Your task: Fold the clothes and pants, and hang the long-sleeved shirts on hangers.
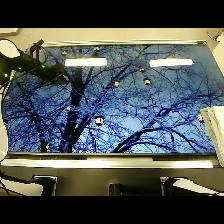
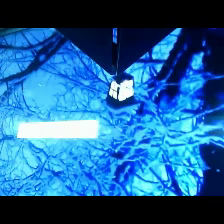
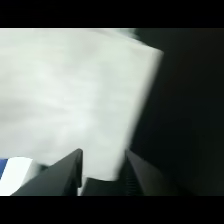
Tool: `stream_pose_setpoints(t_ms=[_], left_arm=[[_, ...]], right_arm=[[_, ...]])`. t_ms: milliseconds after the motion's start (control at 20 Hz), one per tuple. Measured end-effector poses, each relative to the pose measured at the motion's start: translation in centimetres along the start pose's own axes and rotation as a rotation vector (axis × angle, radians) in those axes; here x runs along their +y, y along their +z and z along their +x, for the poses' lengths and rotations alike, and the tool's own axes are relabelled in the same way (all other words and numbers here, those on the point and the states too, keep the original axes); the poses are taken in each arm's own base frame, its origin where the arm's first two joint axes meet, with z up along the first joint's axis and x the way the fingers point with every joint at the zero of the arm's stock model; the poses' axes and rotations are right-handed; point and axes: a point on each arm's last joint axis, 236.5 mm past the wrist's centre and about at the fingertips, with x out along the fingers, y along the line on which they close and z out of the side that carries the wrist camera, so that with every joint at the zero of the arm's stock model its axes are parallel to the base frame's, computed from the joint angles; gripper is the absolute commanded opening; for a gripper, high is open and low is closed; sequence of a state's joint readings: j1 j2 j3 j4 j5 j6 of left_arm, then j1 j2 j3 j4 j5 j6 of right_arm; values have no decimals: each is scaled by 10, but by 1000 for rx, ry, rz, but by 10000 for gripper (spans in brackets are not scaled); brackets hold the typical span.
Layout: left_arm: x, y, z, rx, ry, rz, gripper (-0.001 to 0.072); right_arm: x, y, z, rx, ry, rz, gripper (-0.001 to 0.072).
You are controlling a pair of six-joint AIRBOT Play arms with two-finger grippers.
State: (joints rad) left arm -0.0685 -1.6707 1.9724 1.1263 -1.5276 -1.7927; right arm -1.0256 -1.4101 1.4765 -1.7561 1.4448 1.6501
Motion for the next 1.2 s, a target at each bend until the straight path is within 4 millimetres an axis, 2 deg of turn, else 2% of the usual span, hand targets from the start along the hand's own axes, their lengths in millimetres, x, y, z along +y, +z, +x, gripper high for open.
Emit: stream_pose_setpoints(t_ms=[100, 150, 250, 300, 400, 450, 550, 600, 700, 800, 950, 1200], left_arm=[[5, 10, -5, -40, -2, 24, 16], [8, 16, -9, -65, -2, 42, 16], [17, 26, -20, -110, 4, 89, 15], [21, 30, -27, -130, 10, 119, 15], [29, 37, -44, -175, 22, 177, 15], [33, 40, -53, -196, 30, 197, 15], [38, 44, -73, -244, 43, 224, 15], [40, 46, -82, -268, 49, 232, 15], [41, 48, -97, -302, 57, 245, 16], [42, 49, -104, -319, 63, 252, 17], [42, 49, -110, -332, 67, 258, 17], [42, 49, -112, -337, 69, 260, 18]], right_arm=[[72, 7, -21, -85, 161, -166, 57], [117, 5, -36, -128, 244, -274, 38], [210, -18, -70, -207, 397, -503, 37], [257, -39, -90, -245, 468, -619, 37], [332, -92, -128, -306, 588, -817, 36], [365, -123, -147, -334, 647, -904, 37], [411, -183, -181, -377, 751, -1035, 37], [428, -211, -195, -393, 798, -1083, 37], [450, -256, -217, -411, 873, -1147, 38], [460, -285, -230, -421, 919, -1187, 38], [465, -306, -239, -419, 956, -1210, 39], [468, -317, -245, -415, 980, -1217, 39]])
